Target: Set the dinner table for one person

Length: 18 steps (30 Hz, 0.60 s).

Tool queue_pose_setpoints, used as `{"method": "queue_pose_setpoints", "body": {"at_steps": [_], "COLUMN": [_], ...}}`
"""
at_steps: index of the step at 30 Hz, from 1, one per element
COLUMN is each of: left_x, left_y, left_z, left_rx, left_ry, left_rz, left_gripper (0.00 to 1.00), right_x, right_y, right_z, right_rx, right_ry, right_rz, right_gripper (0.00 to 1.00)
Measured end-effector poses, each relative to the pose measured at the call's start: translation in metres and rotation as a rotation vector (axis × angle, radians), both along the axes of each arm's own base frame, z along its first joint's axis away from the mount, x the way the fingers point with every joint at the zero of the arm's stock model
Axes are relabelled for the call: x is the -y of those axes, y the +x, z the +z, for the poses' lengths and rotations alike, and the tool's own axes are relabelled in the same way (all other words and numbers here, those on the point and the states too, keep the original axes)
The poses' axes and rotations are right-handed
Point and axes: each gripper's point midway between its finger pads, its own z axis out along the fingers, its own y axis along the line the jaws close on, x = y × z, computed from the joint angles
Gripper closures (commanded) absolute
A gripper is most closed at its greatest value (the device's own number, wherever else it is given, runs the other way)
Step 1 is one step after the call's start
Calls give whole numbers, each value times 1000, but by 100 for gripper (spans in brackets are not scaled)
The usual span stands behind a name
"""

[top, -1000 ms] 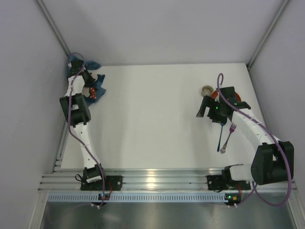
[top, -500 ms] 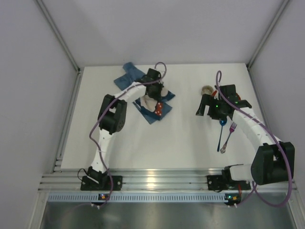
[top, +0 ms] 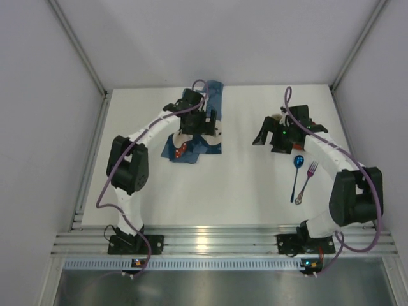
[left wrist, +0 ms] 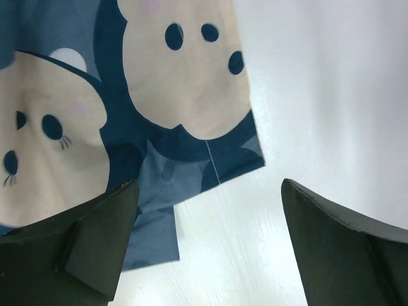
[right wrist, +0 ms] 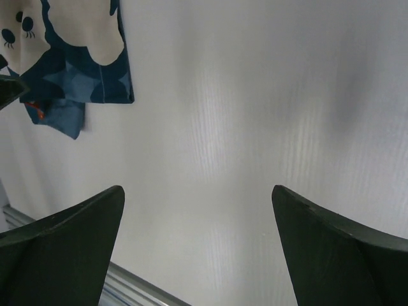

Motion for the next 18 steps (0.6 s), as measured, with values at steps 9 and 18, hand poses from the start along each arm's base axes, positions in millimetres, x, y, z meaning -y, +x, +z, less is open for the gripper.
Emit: {"method": "queue_pose_setpoints", "body": {"at_steps": [9, 18], "left_x": [-49, -180], "left_y": [-18, -63], "left_z": [76, -18], "left_rx": [116, -123], "left_ry": [-97, -1], "left_rz": [191, 497], "left_gripper": [1, 1], "right_x": [-91, -166], "right_y": [45, 98], "right_z": [-41, -49], "right_rx": [-130, -90], "right_ry": [217, 271], "right_rz": [68, 120], "right_gripper": [0, 3]}}
